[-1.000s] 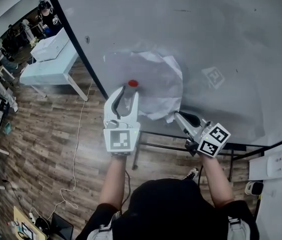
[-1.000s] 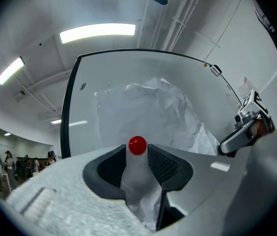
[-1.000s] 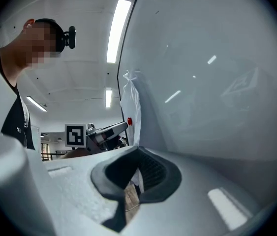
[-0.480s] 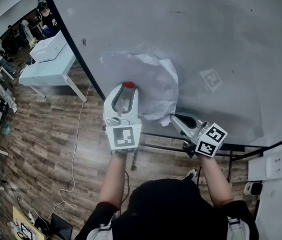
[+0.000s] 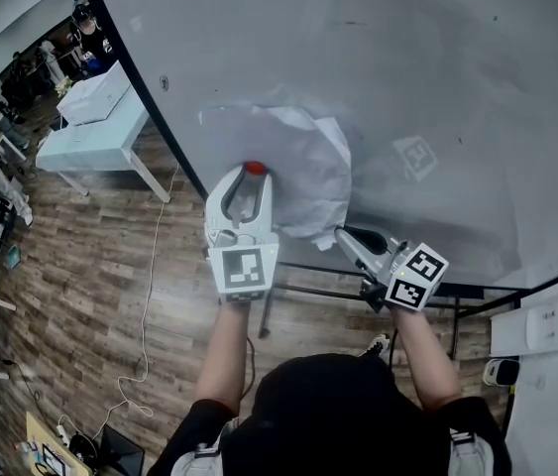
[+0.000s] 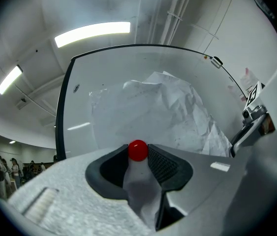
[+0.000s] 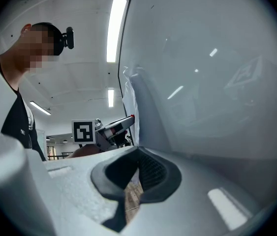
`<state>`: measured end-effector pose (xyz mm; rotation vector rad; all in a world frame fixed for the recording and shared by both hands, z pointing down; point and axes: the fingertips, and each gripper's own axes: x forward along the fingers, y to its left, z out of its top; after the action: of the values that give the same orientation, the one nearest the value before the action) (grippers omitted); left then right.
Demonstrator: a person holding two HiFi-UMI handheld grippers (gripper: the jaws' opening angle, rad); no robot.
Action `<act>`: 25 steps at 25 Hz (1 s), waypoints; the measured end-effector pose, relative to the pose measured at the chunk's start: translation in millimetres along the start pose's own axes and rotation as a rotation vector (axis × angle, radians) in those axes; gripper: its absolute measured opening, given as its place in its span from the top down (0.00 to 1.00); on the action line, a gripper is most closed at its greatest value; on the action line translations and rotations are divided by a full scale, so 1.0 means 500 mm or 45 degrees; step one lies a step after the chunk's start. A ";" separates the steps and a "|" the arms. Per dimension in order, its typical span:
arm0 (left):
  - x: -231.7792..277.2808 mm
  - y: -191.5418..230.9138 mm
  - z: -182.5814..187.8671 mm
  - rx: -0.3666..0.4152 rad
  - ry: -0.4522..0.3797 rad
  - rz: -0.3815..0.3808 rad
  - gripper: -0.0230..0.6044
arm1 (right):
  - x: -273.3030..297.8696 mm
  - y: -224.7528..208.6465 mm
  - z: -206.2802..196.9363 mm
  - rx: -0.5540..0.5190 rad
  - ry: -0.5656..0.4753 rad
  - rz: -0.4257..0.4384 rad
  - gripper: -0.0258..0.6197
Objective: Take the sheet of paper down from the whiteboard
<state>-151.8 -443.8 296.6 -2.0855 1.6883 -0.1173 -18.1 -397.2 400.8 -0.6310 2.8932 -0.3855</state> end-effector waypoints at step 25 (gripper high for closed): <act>-0.072 -0.036 -0.119 -0.163 0.156 -0.072 0.75 | -0.021 0.011 -0.040 0.138 -0.022 -0.016 0.96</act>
<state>-164.6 -424.3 364.6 -2.2623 1.7500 -0.1617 -15.0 -383.4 419.5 -0.6320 2.8302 -0.5320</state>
